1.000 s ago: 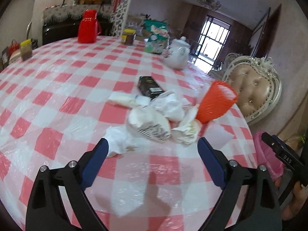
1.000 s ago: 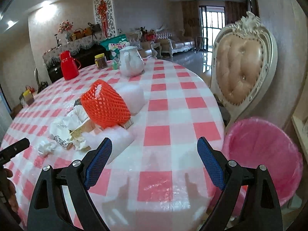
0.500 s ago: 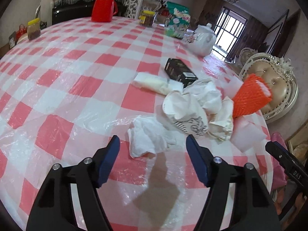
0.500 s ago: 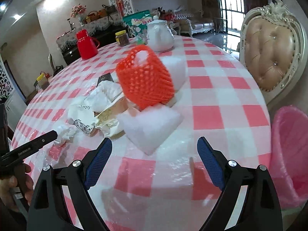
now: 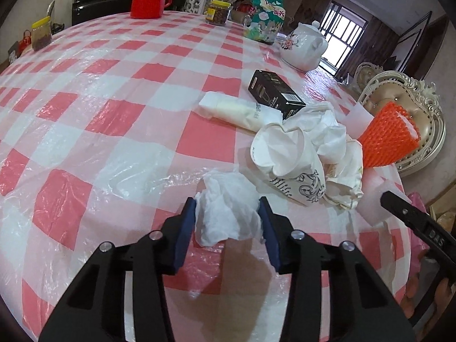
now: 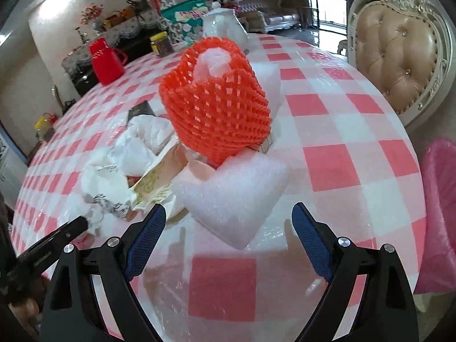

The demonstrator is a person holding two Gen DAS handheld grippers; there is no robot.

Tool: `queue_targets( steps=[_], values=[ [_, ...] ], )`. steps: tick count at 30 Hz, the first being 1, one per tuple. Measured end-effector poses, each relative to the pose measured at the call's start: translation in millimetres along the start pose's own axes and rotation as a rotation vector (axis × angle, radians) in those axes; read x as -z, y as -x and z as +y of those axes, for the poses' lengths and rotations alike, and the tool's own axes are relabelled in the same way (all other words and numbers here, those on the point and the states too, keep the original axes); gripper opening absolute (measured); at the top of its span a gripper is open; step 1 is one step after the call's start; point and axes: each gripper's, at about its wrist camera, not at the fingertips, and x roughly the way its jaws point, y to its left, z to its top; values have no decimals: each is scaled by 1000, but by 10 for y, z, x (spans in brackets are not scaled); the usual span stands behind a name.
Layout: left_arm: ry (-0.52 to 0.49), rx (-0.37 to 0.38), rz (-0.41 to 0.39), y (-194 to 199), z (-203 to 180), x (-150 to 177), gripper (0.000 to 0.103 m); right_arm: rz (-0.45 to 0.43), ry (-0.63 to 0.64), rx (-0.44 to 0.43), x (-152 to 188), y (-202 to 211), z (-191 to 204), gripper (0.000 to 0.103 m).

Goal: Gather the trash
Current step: 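Grasp a white tissue with the left tool while the right tool grasps a foam sheet, then carry the tissue and white foam sheet over the pink bin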

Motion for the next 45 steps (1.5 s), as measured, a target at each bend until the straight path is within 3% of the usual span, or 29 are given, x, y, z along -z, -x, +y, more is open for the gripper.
queue_targets(
  steps=[10,11,14,17,26,45],
  values=[
    [-5,25,9,-30,7,2,31,-1,20,54,-50,-172,98,84],
    [-6,28,10,-31,8,1,29,-4,26,62,-47,-164,93,83],
    [-11,34,9,-28,-1,3,25,8,29,65,-46,-175,53,65],
    [-15,36,7,-20,-13,9,24,11,40,54,-33,-165,33,64],
    [-14,26,-4,23,-27,18,20,12,54,18,69,-3,-86,63],
    [-68,-4,-75,482,-360,137,19,-78,44,-24,274,611,-467,63]
  ],
)
